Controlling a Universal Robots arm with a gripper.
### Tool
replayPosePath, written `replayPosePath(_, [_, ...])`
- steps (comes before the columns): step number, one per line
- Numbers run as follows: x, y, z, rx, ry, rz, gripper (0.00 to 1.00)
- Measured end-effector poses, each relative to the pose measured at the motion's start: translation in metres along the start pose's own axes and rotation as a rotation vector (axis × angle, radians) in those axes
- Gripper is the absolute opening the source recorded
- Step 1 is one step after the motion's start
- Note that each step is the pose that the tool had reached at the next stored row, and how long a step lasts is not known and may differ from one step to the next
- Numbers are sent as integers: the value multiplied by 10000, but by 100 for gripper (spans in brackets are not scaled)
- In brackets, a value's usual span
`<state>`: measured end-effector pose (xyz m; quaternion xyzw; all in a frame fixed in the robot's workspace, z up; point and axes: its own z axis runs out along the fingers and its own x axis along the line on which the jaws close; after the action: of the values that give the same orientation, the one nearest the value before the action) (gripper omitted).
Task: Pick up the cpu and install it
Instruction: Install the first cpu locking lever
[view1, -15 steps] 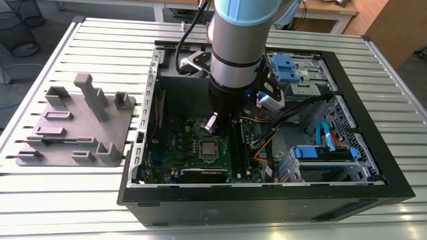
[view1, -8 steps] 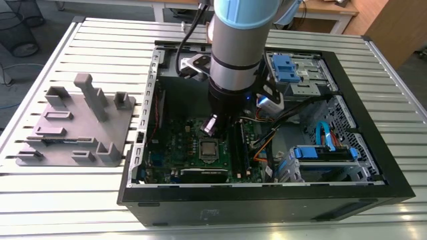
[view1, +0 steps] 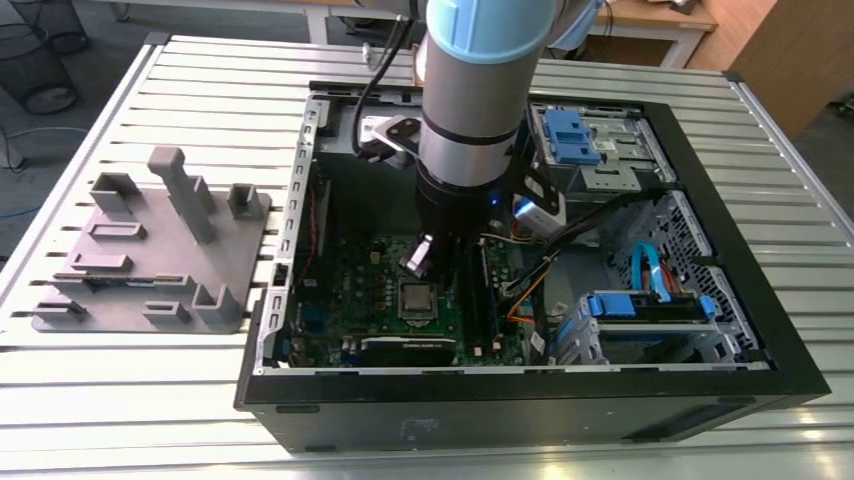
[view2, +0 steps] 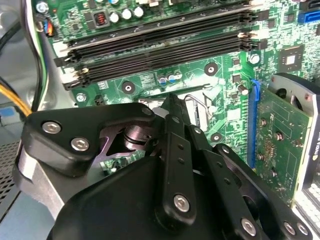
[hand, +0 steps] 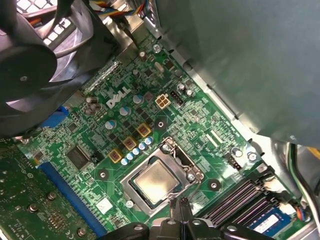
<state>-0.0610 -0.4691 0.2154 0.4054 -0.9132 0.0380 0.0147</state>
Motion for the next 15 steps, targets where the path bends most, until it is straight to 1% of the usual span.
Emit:
replayPosePath(3, [3,-3,14,57,77,107,11])
replayPosePath(5, [5,-3,20,69,106,221,11])
replayPosePath(10, [4,-3,34,54,148,678,11])
replayPosePath(15, [3,-2,79,19,181,1225,11])
